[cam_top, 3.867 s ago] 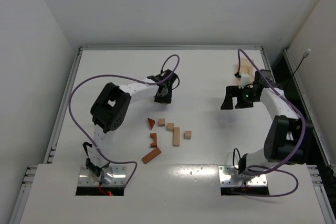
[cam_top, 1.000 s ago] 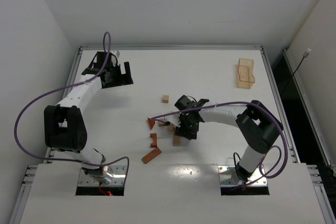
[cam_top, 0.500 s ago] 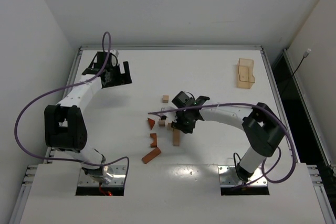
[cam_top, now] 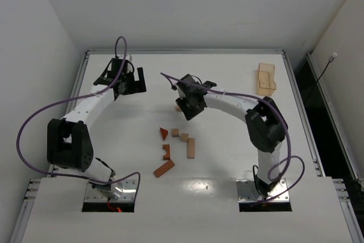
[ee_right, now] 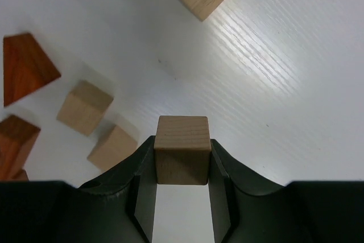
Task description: Build the wood block tower
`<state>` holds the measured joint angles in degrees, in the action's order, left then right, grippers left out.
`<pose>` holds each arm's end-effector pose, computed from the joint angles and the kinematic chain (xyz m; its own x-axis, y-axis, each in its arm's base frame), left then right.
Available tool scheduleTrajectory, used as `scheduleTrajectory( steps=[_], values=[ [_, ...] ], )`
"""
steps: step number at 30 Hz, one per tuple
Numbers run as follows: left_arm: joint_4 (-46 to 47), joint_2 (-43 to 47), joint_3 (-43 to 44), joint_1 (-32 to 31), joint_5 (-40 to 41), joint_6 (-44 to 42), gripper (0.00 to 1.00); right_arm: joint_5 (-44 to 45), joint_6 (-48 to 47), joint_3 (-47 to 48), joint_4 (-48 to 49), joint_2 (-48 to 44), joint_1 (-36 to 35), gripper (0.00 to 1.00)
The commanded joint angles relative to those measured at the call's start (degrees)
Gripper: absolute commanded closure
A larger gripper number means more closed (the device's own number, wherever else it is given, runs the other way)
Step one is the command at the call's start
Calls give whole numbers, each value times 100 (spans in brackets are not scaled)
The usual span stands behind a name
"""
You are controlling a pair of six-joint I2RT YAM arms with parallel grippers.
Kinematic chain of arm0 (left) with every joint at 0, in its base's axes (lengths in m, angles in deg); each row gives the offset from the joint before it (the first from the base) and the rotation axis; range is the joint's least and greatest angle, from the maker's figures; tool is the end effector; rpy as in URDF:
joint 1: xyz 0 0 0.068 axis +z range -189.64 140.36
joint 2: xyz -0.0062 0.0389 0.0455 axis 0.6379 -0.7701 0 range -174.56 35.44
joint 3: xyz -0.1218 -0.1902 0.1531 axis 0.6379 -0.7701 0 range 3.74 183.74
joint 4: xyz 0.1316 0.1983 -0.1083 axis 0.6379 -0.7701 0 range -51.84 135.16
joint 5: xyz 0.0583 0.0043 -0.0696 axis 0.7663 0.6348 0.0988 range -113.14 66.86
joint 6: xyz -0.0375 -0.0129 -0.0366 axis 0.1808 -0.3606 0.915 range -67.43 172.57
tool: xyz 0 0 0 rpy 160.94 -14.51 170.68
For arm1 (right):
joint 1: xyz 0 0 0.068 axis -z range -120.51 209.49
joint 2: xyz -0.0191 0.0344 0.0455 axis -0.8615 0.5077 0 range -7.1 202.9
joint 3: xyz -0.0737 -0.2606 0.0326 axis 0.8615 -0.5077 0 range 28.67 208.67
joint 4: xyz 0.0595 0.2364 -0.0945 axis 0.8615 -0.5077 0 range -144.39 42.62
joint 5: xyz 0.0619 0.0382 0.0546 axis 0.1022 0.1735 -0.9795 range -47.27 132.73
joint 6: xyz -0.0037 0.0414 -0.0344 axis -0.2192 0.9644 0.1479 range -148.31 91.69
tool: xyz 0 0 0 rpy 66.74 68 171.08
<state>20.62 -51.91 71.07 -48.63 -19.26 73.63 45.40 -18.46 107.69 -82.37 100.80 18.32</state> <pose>0.3329 -0.0502 0.2729 -0.6856 -0.2545 -0.6821 -0.1480 0.9661 -0.2118 0.2969 0.2573 0.2005 -0.7757 -0.4514 -0.4411 -0.5171 0.8553 0.0341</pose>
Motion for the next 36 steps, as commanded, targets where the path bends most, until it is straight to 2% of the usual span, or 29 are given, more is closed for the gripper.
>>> scheduleTrajectory(
  steps=[1, 5, 11, 22, 36],
  values=[
    [195, 157, 122, -76, 165, 39, 0, 241, 1087, 796, -525, 598, 56, 100],
    [195, 87, 122, -76, 166, 39, 0, 190, 1642, 1264, -764, 960, 301, 100],
    [195, -36, 122, -76, 218, 39, 0, -74, 2161, 1396, -686, 1023, 715, 100],
    [133, -388, 412, -76, 34, -23, 0, -768, 2056, 1519, -360, 1577, 997, 100],
    [80, -564, 465, -76, 34, -23, 0, -655, 2223, 1757, -299, 2051, 997, 100]
  ],
)
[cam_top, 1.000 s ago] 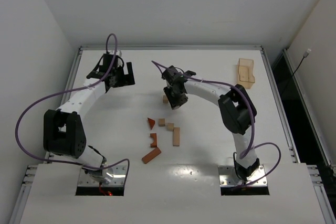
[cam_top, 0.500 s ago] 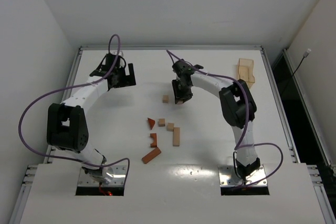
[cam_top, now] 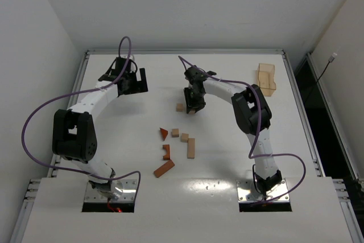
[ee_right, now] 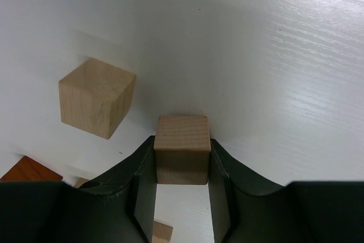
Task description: Build the wood block tower
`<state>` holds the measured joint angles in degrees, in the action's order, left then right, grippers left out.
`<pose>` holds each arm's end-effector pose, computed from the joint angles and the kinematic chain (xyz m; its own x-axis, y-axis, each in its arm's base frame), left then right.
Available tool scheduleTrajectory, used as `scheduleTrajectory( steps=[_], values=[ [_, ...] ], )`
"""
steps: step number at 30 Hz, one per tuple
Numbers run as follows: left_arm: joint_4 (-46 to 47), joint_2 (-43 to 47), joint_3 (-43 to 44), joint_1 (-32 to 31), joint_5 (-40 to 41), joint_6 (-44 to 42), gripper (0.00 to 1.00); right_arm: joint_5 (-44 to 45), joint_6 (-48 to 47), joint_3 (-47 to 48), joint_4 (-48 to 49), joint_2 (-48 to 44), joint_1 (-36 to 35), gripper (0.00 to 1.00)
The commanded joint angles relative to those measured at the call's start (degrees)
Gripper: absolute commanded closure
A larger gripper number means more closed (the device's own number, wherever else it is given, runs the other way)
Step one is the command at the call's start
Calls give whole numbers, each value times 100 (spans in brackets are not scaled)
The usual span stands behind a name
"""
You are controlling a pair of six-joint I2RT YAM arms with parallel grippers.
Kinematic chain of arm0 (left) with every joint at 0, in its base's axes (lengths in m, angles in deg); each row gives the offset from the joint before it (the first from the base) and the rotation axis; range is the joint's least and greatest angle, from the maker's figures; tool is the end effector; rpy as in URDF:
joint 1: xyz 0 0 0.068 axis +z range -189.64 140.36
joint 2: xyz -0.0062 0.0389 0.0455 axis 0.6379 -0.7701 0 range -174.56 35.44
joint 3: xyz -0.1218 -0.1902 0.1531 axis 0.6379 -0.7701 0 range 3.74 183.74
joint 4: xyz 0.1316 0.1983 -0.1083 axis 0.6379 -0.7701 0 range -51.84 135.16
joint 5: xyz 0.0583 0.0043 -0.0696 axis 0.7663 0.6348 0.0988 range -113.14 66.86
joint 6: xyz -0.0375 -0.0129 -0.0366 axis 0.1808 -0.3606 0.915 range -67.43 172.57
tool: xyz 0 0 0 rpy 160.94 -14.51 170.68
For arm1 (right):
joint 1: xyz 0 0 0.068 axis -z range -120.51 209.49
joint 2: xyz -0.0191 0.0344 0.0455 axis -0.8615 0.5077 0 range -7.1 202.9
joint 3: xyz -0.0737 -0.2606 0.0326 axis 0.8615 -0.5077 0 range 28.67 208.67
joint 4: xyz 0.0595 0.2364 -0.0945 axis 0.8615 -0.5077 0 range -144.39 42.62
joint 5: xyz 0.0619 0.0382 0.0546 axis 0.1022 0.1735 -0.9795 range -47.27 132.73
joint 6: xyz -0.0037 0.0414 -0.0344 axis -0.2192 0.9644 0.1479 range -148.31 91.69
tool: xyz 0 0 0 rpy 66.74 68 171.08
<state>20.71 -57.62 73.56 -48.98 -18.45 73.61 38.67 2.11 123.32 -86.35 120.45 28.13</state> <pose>0.3524 -0.0550 0.2547 -0.7195 -0.2443 -0.6501 -0.1617 0.9693 -0.1853 0.3857 0.2380 0.1360 -0.9721 -0.0010 -0.2344 -0.0530 0.9750 0.2156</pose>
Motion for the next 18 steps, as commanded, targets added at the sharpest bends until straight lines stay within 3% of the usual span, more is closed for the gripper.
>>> scheduleTrajectory(
  steps=[1, 18],
  values=[
    [72, 7, 216, -41, -47, -21, 0, 19, 167, 246, 99, 147, 15, 100],
    [72, -46, 216, -41, 59, 32, 0, 599, 342, 537, -68, 359, -90, 100]
  ],
)
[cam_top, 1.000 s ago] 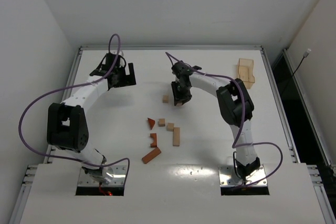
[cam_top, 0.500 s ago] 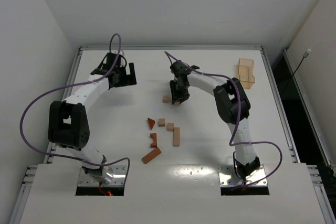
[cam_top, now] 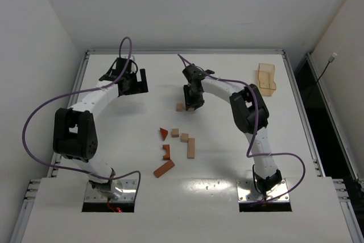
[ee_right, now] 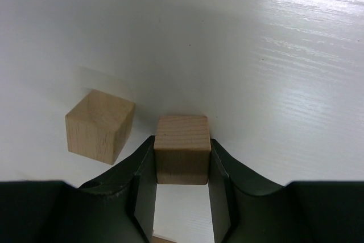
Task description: Build the wood block tower
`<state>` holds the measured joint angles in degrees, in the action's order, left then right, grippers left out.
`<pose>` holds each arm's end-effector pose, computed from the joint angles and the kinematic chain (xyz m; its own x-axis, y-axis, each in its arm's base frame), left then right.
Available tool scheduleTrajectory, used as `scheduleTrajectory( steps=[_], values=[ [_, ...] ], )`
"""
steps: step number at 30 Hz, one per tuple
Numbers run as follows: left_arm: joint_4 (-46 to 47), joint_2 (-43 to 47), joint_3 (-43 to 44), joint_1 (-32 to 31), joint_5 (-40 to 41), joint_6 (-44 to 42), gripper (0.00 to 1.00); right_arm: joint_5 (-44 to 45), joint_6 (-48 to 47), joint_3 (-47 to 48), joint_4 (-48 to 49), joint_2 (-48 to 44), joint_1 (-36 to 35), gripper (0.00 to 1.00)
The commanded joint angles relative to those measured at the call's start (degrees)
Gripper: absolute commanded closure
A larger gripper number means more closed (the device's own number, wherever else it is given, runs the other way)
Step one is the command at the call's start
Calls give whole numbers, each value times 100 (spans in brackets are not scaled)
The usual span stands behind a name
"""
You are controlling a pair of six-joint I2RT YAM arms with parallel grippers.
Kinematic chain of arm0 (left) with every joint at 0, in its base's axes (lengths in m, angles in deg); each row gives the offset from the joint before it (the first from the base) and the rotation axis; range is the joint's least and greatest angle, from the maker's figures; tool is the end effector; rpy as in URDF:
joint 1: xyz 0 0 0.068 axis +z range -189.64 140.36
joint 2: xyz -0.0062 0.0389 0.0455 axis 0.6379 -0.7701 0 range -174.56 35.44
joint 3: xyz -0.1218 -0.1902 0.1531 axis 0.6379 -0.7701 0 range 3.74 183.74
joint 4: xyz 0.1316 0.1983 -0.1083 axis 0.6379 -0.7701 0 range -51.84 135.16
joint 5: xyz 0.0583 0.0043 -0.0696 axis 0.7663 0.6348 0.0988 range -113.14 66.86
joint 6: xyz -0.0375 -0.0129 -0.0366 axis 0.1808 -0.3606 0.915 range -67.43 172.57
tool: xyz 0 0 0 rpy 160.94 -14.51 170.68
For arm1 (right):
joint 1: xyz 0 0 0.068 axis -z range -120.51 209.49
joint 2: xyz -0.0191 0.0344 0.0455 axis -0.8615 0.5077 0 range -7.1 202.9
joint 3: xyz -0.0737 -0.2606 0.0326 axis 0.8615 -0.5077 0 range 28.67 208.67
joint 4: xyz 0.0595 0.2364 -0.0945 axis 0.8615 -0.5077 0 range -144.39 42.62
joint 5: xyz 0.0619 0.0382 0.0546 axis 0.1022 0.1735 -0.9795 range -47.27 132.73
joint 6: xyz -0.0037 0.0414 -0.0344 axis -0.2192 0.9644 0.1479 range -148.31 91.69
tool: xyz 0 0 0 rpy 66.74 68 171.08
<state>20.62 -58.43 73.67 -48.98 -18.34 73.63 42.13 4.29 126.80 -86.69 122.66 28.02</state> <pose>0.3544 -0.0553 0.2504 -0.7278 -0.2432 -0.6412 -0.1656 0.9697 -0.1798 0.3962 0.2429 0.1354 -0.9619 0.0428 -0.2699 -0.0080 0.9828 0.1843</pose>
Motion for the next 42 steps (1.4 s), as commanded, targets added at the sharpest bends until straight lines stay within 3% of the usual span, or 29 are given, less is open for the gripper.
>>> scheduleTrajectory(
  steps=[1, 10, 35, 38, 42],
  values=[
    [80, 35, 205, -41, 48, 30, 0, 253, 124, 189, -103, 208, -79, 100],
    [80, -70, 205, -41, 48, 30, 0, 324, 177, 189, -156, 208, -132, 96],
    [80, -71, 152, -41, -5, 83, 0, 587, 177, -558, 81, -222, -185, 100],
    [80, -123, 152, -41, -5, 83, 0, 587, 177, -558, 81, -222, -185, 95],
    [80, -123, 152, -41, -5, 83, 0, 526, 177, -558, 81, -222, -185, 77]
  ],
)
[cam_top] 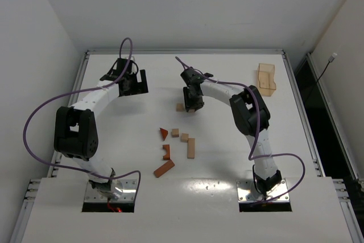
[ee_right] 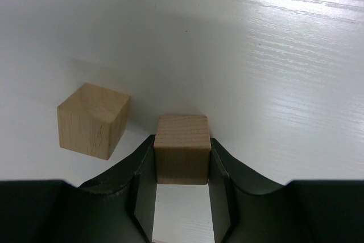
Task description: Build the wood block tower
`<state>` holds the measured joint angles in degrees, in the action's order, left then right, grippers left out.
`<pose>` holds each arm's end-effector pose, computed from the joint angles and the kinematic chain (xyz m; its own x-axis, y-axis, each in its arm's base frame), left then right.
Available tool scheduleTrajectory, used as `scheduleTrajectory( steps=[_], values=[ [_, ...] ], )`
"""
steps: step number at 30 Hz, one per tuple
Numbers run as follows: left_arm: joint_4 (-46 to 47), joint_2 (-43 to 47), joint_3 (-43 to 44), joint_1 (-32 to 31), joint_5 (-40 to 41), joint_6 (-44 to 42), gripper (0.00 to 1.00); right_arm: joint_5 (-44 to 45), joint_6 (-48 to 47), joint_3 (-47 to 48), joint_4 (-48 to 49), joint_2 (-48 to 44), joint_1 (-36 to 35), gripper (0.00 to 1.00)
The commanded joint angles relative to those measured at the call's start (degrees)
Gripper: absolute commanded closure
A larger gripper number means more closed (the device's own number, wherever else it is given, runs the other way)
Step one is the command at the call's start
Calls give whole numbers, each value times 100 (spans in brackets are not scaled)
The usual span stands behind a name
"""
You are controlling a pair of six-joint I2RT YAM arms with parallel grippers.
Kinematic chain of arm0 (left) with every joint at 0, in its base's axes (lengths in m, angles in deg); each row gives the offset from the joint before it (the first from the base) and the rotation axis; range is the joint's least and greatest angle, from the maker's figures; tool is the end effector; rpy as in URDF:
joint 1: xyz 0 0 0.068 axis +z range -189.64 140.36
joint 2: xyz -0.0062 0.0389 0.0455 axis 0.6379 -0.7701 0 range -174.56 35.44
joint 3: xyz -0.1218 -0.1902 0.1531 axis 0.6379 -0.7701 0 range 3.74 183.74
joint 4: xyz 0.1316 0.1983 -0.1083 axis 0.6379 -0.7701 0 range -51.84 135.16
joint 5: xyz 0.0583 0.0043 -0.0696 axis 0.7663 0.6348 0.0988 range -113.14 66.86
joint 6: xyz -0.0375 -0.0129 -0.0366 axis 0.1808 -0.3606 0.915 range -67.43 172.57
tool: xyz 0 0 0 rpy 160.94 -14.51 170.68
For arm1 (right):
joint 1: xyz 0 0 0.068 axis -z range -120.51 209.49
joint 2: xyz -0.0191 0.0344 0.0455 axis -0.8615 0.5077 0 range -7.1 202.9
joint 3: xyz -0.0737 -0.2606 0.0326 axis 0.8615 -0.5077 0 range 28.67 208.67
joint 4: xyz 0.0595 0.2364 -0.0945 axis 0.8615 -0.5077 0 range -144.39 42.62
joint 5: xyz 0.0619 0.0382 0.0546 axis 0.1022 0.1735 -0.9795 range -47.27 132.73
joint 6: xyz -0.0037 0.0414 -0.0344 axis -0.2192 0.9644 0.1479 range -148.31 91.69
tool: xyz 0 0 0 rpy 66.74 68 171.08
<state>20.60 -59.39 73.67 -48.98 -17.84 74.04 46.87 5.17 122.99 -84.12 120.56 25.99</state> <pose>0.3567 -0.0553 0.2447 -0.7352 -0.2484 -0.6307 -0.1792 0.9686 -0.1726 0.3819 0.2496 0.1350 -0.9462 0.0335 -0.3217 -0.0096 0.9913 0.1314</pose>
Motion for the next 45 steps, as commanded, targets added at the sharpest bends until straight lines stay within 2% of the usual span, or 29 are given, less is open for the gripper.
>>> scheduleTrajectory(
  steps=[1, 6, 12, 15, 23, 45],
  values=[
    [83, -27, 152, -41, -55, 41, 0, -9, 89, -177, -177, -13, 19, 75],
    [83, -27, 152, -41, -55, 41, 0, -10, 89, -177, -124, 40, 19, 73],
    [83, -27, 152, -41, -55, 41, 0, -10, 89, -177, -124, 92, 71, 59],
    [83, -27, 152, -41, -55, 41, 0, -10, 89, -125, -124, 154, 123, 57],
    [83, -80, 152, -41, -55, 41, 0, -133, 36, -72, -124, 155, 124, 42],
    [83, 148, 152, -147, -108, 41, 0, 192, -200, -55, -10, -636, 177, 42]
  ],
)
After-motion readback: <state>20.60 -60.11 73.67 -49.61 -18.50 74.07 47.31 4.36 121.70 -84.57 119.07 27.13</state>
